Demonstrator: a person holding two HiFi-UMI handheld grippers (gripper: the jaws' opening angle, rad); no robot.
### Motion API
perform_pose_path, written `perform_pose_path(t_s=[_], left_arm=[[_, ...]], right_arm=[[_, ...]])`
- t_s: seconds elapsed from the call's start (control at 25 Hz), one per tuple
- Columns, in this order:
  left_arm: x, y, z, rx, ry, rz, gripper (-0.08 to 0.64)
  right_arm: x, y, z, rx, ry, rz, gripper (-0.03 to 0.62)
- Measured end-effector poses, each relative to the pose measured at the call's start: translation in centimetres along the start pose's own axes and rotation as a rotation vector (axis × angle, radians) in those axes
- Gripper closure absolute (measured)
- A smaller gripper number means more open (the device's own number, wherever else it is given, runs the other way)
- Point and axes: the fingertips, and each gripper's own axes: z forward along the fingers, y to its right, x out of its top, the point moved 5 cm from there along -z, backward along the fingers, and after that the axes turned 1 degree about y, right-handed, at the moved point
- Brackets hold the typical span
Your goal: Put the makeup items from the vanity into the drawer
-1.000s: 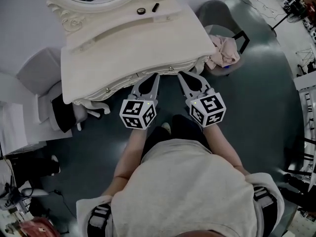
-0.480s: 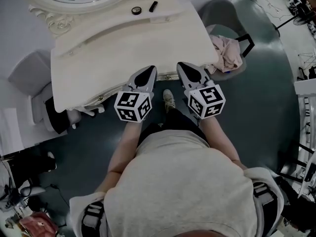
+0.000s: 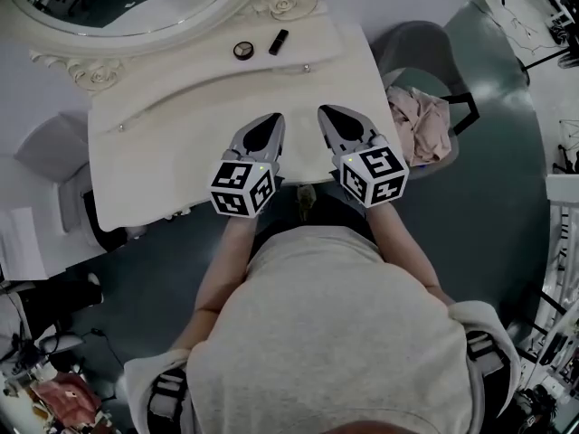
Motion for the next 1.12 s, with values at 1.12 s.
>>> perform_pose_path(t_s=[1.12], left_arm=[[-2.3,-4.5,7.1,0.016,-0.149,-0.086,0.552]], right_arm=[[-4.1,6.3,8.6,-0.018,-0.160,0.131,0.588]])
